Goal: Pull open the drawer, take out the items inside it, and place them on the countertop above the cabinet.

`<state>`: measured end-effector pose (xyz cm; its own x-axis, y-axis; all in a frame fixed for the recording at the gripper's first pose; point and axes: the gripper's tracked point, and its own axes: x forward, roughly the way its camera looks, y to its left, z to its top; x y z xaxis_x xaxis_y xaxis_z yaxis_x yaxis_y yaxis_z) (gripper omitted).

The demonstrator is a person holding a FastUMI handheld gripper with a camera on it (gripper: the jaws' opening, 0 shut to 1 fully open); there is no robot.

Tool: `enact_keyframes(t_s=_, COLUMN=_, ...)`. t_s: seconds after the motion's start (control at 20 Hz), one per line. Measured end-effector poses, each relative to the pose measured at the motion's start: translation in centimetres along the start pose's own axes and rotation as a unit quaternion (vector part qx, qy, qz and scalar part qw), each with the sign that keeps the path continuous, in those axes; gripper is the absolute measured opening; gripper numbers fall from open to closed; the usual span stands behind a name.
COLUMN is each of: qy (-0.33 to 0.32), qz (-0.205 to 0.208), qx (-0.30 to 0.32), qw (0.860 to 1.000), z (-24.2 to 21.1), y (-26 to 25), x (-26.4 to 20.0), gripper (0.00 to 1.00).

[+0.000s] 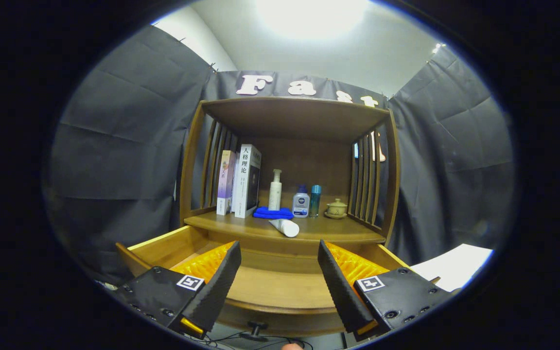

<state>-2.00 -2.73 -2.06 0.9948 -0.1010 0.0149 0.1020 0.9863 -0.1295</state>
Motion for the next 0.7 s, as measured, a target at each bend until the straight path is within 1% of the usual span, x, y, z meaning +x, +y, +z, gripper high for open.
enact_keyframes(t_s=0.25, qy=0.009, qz=0.016, qx=0.027, qw=0.999, z=-3.8, y=1.6, x=-3.7, gripper=0.98)
enact_keyframes(t_s=0.5, qy=0.017, qz=0.018, qx=0.016, qw=1.0, z=-6.7, y=2.1, x=-5.6, gripper=0.98)
enact_keyframes(t_s=0.7, qy=0.066, qz=0.018, qx=0.016, qw=0.998, z=-10.5, y=2.3, x=-5.6, gripper=0.98)
